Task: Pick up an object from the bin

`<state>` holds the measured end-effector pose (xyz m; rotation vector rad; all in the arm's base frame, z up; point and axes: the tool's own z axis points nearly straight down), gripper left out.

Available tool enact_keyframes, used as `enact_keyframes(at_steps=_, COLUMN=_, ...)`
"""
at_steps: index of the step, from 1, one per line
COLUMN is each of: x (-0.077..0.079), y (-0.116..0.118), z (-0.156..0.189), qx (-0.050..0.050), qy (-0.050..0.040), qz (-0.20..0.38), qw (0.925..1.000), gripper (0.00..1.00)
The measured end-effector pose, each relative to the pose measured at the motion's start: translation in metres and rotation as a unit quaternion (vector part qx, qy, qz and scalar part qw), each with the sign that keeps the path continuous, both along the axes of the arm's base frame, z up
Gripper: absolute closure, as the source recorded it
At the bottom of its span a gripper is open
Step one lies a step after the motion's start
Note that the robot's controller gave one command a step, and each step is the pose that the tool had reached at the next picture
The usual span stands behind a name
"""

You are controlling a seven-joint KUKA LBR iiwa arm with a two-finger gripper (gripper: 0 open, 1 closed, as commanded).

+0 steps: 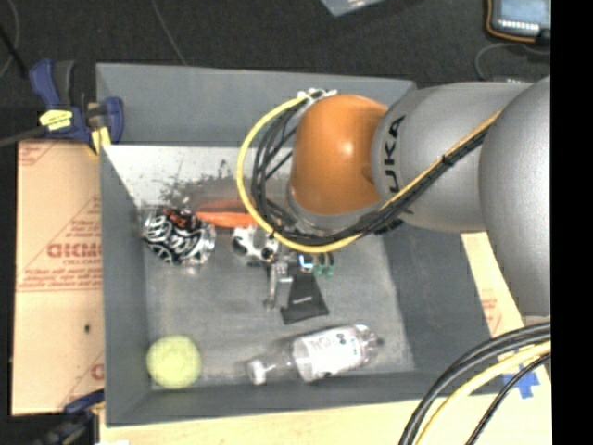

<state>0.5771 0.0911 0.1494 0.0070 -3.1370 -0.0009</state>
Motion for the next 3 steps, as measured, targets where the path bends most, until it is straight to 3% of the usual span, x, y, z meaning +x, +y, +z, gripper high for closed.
enact_keyframes(at_steps=1, x=0.002, y=0.0, z=0.005, qx=0.0, qy=-0.0037, qz=-0.001, qw=1.0, gripper=0.0)
enact_keyframes(at_steps=2, x=0.013, y=-0.019, z=0.016, qx=0.0, qy=-0.002, qz=0.009, qw=1.0, gripper=0.0)
enact_keyframes(at_steps=3, x=0.012, y=-0.039, z=0.014, qx=0.0, qy=-0.0057, qz=0.033, qw=0.9994, gripper=0.0)
